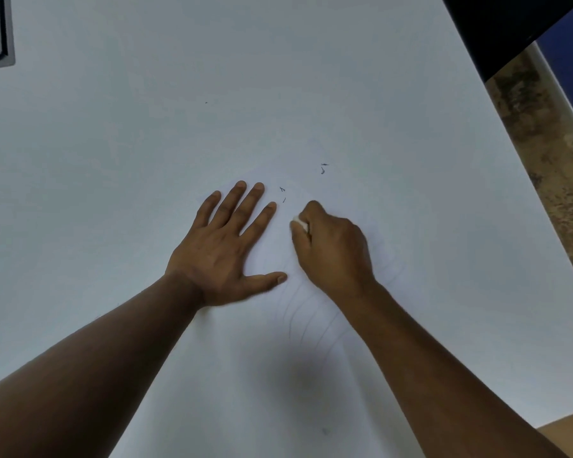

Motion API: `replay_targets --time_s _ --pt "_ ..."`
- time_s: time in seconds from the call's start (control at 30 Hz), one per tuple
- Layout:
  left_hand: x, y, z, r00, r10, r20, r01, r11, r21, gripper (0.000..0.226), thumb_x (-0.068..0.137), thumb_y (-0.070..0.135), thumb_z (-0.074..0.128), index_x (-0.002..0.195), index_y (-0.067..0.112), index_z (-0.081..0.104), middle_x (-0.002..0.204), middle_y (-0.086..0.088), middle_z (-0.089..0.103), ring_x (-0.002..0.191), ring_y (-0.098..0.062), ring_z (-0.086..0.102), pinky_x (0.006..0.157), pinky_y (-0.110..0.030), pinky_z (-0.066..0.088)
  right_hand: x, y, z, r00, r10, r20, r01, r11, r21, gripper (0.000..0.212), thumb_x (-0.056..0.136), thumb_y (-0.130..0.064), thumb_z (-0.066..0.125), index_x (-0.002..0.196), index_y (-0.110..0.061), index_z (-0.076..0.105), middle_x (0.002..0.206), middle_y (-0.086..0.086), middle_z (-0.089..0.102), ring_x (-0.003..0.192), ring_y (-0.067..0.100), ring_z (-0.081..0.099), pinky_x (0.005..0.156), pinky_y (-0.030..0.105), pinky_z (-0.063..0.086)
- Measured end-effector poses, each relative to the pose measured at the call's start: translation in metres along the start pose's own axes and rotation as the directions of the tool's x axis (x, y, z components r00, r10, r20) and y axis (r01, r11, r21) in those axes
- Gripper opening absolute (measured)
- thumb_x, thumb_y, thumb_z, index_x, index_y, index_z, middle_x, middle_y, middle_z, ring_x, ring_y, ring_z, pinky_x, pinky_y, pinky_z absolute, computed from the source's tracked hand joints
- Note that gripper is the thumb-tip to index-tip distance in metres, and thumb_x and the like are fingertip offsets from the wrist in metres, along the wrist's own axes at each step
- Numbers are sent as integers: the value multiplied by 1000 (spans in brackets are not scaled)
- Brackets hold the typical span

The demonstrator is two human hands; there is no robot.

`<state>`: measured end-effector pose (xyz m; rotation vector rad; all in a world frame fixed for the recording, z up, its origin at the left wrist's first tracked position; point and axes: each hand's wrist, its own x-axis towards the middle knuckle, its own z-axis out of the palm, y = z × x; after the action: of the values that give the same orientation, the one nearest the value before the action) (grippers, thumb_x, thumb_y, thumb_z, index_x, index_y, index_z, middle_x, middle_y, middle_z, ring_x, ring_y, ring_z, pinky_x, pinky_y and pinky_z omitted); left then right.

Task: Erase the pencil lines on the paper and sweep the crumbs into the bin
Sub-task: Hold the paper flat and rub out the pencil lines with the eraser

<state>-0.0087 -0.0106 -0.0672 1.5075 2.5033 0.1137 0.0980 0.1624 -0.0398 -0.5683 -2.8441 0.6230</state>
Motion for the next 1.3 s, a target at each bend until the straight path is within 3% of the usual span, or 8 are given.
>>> replay_targets --time_s 0.13,0.3,0.43,0.57,0.67,0.8,1.0,1.3 --pt "0 0 -1 1000 -10 5 10 1000 -9 104 88 90 21 166 25 2 173 -2 -12 159 -21 -17 128 -53 2 9 30 -13 971 224 -88 -223 975 21 19 94 -29 57 86 -12 56 66 11 63 64 36 62 58 35 45" --pt "-2 0 -2 1000 2 1 -2 1000 -23 101 88 90 21 166 28 4 173 -4 -11 159 -22 -17 128 -53 1 8 42 -32 917 393 58 -384 838 387 13 95 -32 60 92 -19 63 70 -2 67 65 14 63 68 30 52" --pt "-2 0 -3 1000 11 -3 -12 999 -49 101 87 91 19 166 29 4 174 -3 -10 159 -23 -17 128 -52 -2 -7 23 -26 937 317 149 -348 793 500 12 96 -29 61 101 -20 66 84 -7 72 63 6 68 61 14 50" --pt "-4 -1 -2 1000 26 -4 -26 999 -48 103 87 90 21 166 28 -3 173 -2 -13 158 -24 -20 128 -52 -5 -18 9 -9 988 146 45 -152 918 367 15 95 -29 63 101 -17 70 94 -6 67 80 6 62 71 14 49" --pt "-5 -1 -4 999 49 -14 -49 998 -46 108 86 92 22 166 24 -4 173 -4 -13 158 -25 -19 127 -56 -3 -18 6 -3 993 119 22 -120 951 286 14 96 -26 63 103 -16 70 97 -1 63 80 7 58 72 6 43" --pt "-14 2 -5 996 89 16 -88 996 -29 116 82 95 22 165 19 -8 172 -7 -17 157 -24 -24 127 -55 -8 -17 5 -6 987 158 26 -159 952 262 13 94 -24 63 103 -18 70 95 -1 61 82 12 59 77 22 50" --pt "-51 15 5 996 -66 61 70 995 -71 125 77 100 23 163 17 -16 171 -4 -24 155 -21 -28 127 -52 -9 -20 -4 -8 986 147 78 -163 949 271 10 90 -26 66 98 -21 70 88 -4 63 80 10 60 77 28 53" --pt "-53 18 8 992 -124 24 125 991 -57 131 76 101 20 163 7 -9 171 -8 -20 157 -22 -24 128 -48 -7 -30 -25 3 950 -247 190 202 952 231 11 86 -21 69 97 -17 70 86 -4 60 71 8 56 68 17 46"
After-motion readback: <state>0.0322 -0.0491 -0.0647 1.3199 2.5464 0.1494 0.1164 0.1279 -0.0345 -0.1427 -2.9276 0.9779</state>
